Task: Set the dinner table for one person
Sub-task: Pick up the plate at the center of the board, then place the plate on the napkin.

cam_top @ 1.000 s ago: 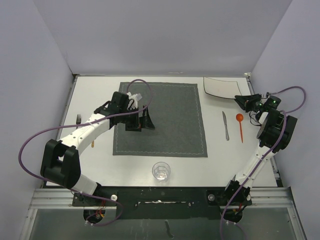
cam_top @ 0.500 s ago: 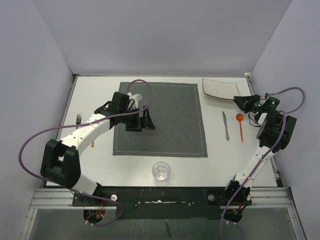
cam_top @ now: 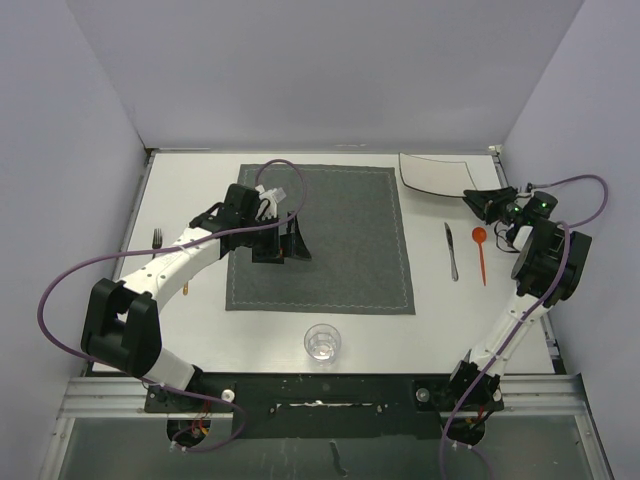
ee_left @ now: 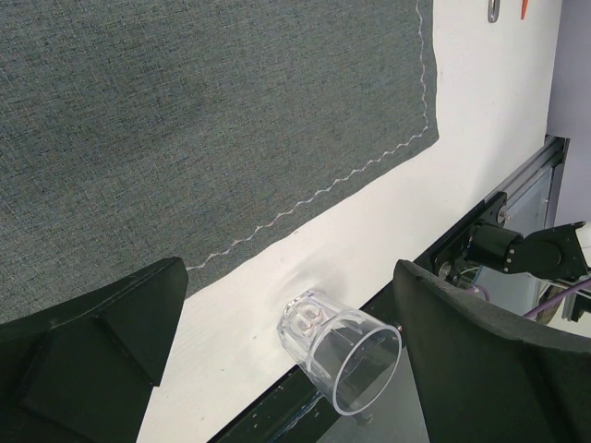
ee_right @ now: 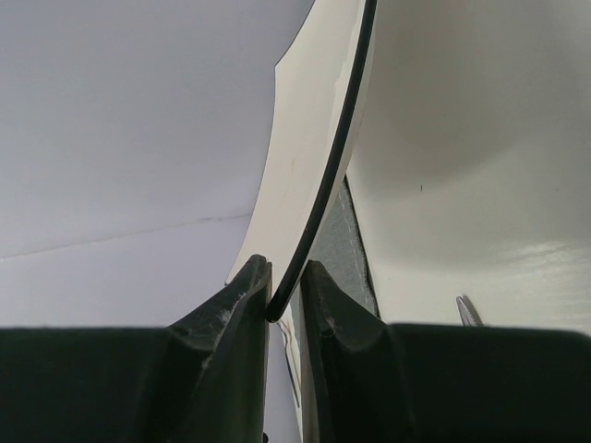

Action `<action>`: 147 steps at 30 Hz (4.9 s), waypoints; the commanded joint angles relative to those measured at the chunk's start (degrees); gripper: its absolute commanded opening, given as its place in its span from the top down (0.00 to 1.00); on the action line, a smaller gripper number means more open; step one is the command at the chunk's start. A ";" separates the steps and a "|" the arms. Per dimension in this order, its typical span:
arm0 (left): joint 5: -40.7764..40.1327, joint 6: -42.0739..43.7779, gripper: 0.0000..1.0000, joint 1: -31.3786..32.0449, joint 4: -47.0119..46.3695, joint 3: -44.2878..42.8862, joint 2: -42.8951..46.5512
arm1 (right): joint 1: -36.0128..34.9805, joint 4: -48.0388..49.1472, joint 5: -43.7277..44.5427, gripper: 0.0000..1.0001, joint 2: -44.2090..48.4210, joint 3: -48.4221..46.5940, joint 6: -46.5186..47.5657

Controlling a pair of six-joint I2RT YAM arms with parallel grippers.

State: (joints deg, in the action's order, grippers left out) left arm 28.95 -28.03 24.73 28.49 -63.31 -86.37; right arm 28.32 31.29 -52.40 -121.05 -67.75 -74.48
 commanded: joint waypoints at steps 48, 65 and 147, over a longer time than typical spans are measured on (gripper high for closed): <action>-1.18 -0.23 0.04 1.55 0.23 2.97 7.87 | -9.39 14.34 -5.36 1.00 17.25 7.44 -3.35; -2.03 0.69 0.04 1.99 3.31 3.04 9.96 | -12.86 16.39 -5.00 1.00 20.54 10.63 -4.11; 0.03 9.54 0.02 2.16 27.61 5.83 28.77 | -49.67 17.03 36.15 1.00 35.02 23.89 2.33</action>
State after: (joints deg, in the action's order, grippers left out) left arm 27.33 -20.21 26.61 55.64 -55.00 -58.94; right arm -20.43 30.81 -17.98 -87.96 -40.99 -71.85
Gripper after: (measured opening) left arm 0.979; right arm 0.159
